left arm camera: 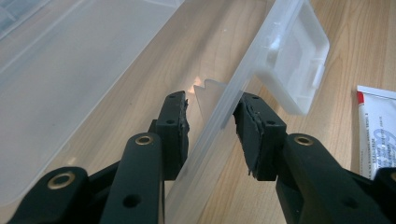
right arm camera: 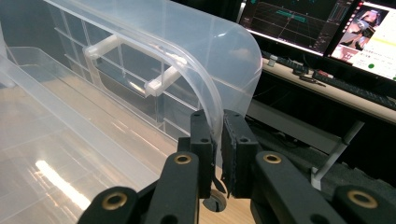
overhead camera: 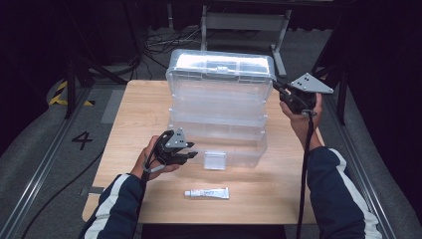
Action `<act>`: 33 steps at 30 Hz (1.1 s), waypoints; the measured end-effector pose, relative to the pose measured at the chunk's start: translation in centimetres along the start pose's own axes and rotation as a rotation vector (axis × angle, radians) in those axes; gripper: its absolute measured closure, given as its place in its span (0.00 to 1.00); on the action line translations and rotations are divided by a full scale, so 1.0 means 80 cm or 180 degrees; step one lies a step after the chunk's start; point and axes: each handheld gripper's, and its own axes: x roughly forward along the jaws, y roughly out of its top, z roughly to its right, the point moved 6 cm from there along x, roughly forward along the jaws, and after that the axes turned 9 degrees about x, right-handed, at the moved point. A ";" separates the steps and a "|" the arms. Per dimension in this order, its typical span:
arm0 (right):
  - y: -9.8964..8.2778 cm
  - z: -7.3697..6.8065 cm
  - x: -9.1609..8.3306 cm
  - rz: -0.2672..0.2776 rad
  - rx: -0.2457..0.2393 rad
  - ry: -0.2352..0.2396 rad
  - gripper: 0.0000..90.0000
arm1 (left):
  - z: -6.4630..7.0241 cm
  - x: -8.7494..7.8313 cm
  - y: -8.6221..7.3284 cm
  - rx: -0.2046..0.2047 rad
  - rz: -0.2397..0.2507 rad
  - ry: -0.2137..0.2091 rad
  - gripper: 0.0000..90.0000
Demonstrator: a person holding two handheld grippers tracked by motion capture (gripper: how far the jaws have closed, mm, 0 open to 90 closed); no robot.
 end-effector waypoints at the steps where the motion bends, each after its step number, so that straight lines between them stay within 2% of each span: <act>1: 0.001 0.001 0.001 -0.0016 0.0008 0.0005 0.93 | 0.000 0.000 0.000 0.0002 -0.0006 -0.0001 0.71; 8: 0.007 0.009 0.010 -0.0128 0.0031 0.0066 0.93 | 0.001 0.002 0.003 0.0003 -0.0024 -0.0071 0.74; 10: 0.008 0.009 0.013 -0.0152 -0.0009 0.0060 0.93 | 0.002 0.002 0.003 0.0001 -0.0010 -0.0070 0.75; 20: 0.010 0.013 0.020 -0.0188 0.0023 0.0031 0.93 | 0.001 0.003 0.003 0.0125 -0.0075 -0.0073 0.78; 33: 0.013 0.014 0.025 -0.0234 0.0028 -0.0004 0.93 | -0.001 0.005 0.003 0.0155 -0.0038 -0.0162 0.80</act>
